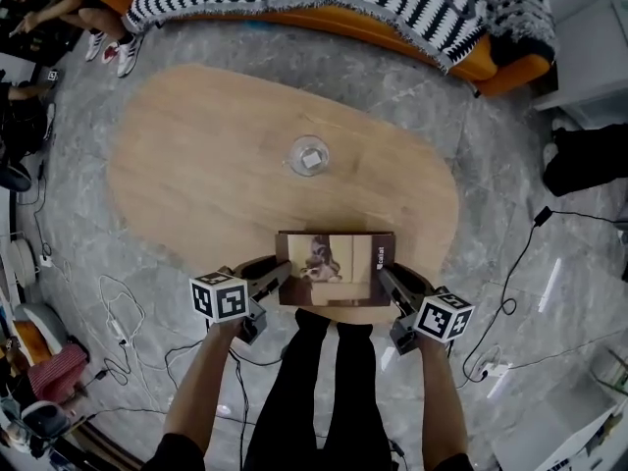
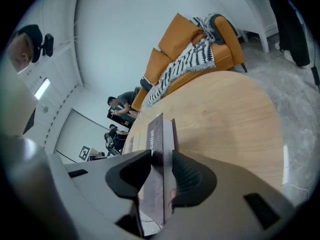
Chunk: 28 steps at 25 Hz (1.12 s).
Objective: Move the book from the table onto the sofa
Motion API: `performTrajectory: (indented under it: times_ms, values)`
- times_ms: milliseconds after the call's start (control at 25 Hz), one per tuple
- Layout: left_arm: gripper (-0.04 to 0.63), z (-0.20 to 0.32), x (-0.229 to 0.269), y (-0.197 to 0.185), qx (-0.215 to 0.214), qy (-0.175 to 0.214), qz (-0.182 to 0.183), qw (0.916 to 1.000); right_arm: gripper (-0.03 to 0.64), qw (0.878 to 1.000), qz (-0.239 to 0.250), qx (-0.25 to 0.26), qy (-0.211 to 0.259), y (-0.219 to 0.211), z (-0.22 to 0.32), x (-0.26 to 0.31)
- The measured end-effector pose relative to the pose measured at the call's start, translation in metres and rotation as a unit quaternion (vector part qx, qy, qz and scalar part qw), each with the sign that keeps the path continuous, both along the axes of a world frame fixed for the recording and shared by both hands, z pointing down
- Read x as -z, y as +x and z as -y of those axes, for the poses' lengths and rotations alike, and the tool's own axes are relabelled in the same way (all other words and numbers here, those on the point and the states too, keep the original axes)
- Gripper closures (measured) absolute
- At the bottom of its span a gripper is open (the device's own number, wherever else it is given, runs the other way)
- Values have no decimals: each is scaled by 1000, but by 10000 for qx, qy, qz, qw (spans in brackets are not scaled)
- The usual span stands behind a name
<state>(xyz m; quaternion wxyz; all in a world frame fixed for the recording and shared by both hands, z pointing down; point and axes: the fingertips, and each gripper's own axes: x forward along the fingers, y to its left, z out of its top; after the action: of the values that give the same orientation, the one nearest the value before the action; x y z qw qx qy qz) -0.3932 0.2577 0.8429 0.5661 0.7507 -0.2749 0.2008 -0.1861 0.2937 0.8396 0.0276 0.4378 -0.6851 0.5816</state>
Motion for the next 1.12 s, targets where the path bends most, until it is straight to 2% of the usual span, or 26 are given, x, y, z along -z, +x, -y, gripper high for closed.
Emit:
performTrajectory:
  times_ms: [360,640,1120]
  values:
    - [451,-6,78,12,99,240,-18,9997,472,9997,-20,32,259,14,-2,77]
    - [451,-10,123,22,104,339,20,9994,472,9992,35,-170,364,24,-11,119]
    - [451,-21,281,48,-27,933,-162,9955,474,9935,25,-532,1004,49,-32,276]
